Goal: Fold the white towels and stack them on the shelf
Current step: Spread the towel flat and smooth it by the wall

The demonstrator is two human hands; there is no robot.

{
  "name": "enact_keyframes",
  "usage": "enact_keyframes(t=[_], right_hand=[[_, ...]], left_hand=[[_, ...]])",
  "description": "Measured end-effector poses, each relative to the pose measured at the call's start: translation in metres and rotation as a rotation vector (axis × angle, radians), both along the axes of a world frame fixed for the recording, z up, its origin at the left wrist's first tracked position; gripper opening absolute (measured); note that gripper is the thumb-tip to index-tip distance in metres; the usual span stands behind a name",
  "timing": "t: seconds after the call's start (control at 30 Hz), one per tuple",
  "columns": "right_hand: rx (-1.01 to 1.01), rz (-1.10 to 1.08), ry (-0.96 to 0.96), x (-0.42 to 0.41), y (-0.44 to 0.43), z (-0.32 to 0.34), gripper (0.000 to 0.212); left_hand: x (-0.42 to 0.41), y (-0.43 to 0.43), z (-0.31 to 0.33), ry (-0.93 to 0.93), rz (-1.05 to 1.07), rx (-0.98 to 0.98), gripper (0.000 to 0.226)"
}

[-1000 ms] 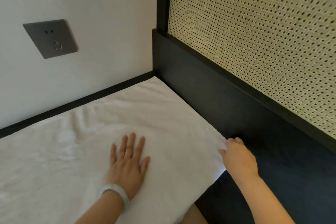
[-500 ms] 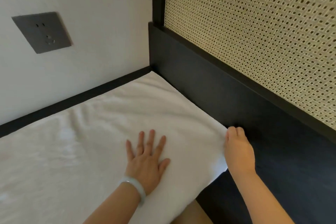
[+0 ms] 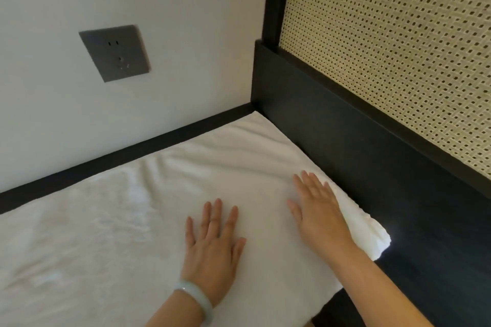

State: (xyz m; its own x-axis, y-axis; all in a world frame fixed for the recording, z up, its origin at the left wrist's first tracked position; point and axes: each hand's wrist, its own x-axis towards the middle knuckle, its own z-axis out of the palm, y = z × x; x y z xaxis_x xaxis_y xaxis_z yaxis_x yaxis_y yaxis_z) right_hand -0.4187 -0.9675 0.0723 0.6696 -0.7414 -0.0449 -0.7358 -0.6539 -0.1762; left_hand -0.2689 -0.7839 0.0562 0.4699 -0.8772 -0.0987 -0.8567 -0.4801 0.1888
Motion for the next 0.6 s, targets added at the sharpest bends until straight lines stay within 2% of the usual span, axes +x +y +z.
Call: enact_keyframes(t=[0.07, 0.1, 0.17, 0.23, 0.33, 0.4, 0.6], right_hand=[[0.020, 0.225, 0.059, 0.026, 0.003, -0.007, 0.062], [0.048, 0.228, 0.102, 0.035, -0.003, -0.009, 0.063], [0.099, 0.023, 0.153, 0.053, -0.019, -0.009, 0.065], [0.079, -0.086, 0.175, 0.076, -0.025, -0.010, 0.070], [0.037, 0.182, 0.162, 0.119, -0.001, -0.016, 0.073], [0.058, 0.264, 0.189, 0.138, 0.013, -0.023, 0.071], [0.076, 0.228, 0.256, 0.154, 0.016, -0.020, 0.071]], left_hand=[[0.015, 0.020, 0.005, -0.009, 0.158, 0.011, 0.083], [0.025, 0.030, 0.003, -0.017, 0.206, 0.036, 0.087], [0.043, 0.049, -0.001, -0.030, 0.243, 0.077, 0.087], [0.058, 0.061, 0.005, -0.011, 0.241, 0.102, 0.077], [0.068, 0.068, 0.008, -0.056, 0.181, 0.108, 0.062], [0.073, 0.070, 0.004, -0.068, 0.161, 0.114, 0.062], [0.086, 0.066, 0.004, -0.072, 0.164, 0.076, 0.063]])
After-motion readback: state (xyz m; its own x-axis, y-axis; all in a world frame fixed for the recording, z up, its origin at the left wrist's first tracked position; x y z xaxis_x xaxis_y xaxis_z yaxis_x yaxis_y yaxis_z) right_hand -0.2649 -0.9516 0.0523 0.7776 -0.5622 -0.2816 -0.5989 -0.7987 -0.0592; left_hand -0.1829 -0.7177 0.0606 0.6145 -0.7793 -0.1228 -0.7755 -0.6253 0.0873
